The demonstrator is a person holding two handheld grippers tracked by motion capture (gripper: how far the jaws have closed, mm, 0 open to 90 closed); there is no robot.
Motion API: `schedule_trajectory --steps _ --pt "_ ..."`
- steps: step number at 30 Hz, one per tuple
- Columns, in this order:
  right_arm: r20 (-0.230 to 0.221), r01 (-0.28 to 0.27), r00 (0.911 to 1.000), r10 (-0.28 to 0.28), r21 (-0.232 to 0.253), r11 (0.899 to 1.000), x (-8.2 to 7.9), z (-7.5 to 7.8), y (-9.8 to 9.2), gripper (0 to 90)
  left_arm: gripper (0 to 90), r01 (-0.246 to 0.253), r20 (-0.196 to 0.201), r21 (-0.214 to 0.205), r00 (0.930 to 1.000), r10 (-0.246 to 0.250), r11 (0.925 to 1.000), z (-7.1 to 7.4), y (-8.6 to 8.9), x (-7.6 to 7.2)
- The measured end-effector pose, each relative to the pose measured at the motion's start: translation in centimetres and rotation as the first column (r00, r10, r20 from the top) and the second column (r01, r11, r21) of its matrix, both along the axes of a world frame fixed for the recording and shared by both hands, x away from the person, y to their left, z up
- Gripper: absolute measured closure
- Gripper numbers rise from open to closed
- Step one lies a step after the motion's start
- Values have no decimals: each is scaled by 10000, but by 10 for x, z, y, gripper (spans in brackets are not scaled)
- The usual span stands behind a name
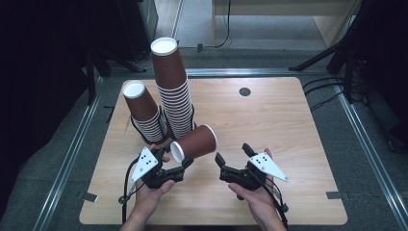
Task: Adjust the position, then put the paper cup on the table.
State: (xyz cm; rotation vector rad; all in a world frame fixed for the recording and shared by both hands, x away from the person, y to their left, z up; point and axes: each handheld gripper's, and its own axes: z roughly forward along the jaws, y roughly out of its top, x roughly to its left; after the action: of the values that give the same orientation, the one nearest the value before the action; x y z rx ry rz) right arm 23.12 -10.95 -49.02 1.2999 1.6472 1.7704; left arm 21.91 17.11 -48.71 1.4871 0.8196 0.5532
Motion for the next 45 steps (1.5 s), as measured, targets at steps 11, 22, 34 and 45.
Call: schedule_trajectory --steps 11,22,34,45 --pt "-640 8 9979 89 1496 9888 0 3 6 0 232 -140 167 -95 9998 142 9999 0 1 -1" --pt "-1733 -286 9800 978 3637 9311 -2 3 11 0 232 -158 330 -175 9993 164 9997 -3 -4 -2" --pt "-2727 -102 9460 1753 5154 8569 -2 3 12 0 232 43 583 -15 9983 -42 10000 -5 -15 -7" --pt "-3633 419 9045 2235 5971 8011 2 -9 14 0 232 126 763 12 9970 -127 9999 -5 -19 -9"
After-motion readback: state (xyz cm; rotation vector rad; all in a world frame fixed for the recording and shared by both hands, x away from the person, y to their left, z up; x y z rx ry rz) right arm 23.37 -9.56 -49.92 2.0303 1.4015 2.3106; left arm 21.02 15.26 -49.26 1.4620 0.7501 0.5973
